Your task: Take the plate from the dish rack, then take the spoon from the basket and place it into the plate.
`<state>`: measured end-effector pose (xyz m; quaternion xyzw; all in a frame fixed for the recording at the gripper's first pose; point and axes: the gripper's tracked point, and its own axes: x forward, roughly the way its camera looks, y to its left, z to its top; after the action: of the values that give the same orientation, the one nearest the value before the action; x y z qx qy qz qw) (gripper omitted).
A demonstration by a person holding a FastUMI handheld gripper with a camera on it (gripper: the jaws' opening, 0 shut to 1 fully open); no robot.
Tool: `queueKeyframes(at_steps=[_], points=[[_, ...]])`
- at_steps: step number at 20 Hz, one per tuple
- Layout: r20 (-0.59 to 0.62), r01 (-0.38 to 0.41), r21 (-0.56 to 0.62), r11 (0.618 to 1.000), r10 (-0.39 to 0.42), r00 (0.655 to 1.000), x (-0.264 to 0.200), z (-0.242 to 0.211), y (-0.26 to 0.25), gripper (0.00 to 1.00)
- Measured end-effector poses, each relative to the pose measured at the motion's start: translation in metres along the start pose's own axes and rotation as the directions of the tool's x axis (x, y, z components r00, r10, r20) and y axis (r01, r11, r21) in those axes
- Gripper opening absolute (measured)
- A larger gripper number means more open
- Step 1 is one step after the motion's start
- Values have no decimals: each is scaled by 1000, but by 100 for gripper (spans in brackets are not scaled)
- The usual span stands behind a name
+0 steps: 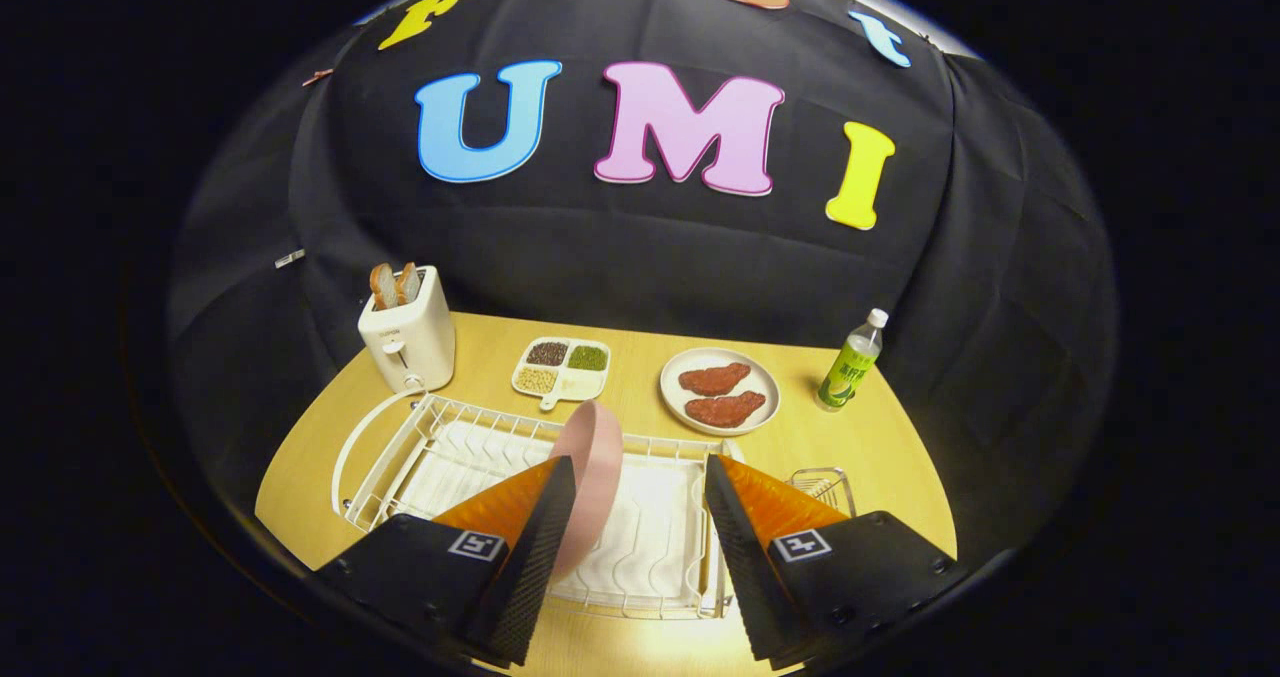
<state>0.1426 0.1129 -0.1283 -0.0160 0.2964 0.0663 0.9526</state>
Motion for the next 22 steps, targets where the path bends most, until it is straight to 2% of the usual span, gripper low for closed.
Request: queueKeyframes(at_steps=[3,7,11,13,14,18,22], points=[[-36,9,-2,1000,-9,999,17,-5,7,76],[-142,67,55,996,-59,988,38,-29,6,60],[-223,108,168,980,-69,972,51,-44,12,58],[-231,87,211,974,-36,972,55,-47,26,48],[-232,77,226,971,-23,972,56,-46,31,33],[-233,118,221,968,-65,970,53,-44,34,30],[-205,139,157,978,-105,973,50,-39,39,28]])
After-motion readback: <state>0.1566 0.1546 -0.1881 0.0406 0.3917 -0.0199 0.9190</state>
